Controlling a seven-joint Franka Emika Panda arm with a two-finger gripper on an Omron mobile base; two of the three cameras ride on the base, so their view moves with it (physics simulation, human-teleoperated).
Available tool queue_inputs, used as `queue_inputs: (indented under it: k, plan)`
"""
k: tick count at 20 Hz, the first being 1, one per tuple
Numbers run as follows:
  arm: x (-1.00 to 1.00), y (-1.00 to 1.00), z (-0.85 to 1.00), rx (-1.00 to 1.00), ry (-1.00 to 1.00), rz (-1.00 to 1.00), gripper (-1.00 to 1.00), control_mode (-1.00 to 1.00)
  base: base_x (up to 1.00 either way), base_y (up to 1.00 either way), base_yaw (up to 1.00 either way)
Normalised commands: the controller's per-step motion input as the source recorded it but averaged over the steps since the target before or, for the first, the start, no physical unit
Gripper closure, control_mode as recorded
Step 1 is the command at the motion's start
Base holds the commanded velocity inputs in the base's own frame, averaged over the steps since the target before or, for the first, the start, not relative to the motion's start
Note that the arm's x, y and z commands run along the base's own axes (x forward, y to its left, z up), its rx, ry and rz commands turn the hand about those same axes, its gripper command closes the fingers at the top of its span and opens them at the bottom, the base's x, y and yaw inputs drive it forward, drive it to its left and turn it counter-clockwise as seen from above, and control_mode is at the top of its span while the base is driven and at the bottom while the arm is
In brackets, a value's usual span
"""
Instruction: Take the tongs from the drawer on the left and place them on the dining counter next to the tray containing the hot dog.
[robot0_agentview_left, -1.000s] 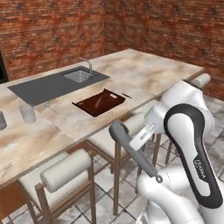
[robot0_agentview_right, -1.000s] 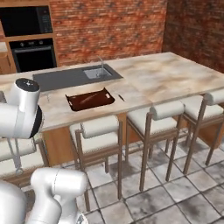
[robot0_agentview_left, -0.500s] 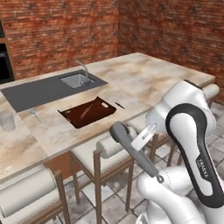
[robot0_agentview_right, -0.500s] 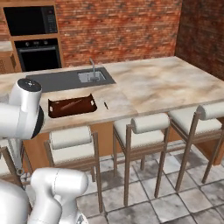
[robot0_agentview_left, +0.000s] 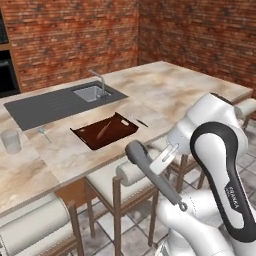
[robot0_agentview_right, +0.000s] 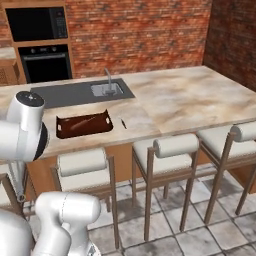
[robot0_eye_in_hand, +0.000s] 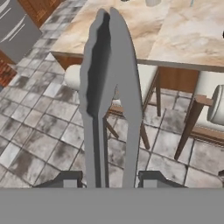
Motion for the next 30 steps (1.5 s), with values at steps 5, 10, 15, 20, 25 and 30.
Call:
queue_inputs:
  k: [5, 10, 15, 20, 25, 30]
  plan:
    - [0.0, 0.0, 0.0, 0.0, 0.0, 0.0, 1.0, 1.0, 0.46, 0.1, 0.0]
    - [0.0, 0.0, 0.0, 0.0, 0.0, 0.0, 1.0, 1.0, 0.1, 0.02, 0.0]
    - [0.0, 0.0, 0.0, 0.0, 0.0, 0.0, 1.0, 1.0, 0.0, 0.0, 0.0]
    - [0.18, 0.03, 0.0, 0.0, 0.08, 0.0, 1.0, -1.0, 0.04, 0.0, 0.0]
    - [0.84, 0.18, 0.0, -0.05, 0.25, 0.0, 1.0, -1.0, 0.0, 0.0, 0.0]
    - [0.89, 0.16, 0.0, -0.03, 0.2, 0.0, 1.0, -1.0, 0.0, 0.0, 0.0]
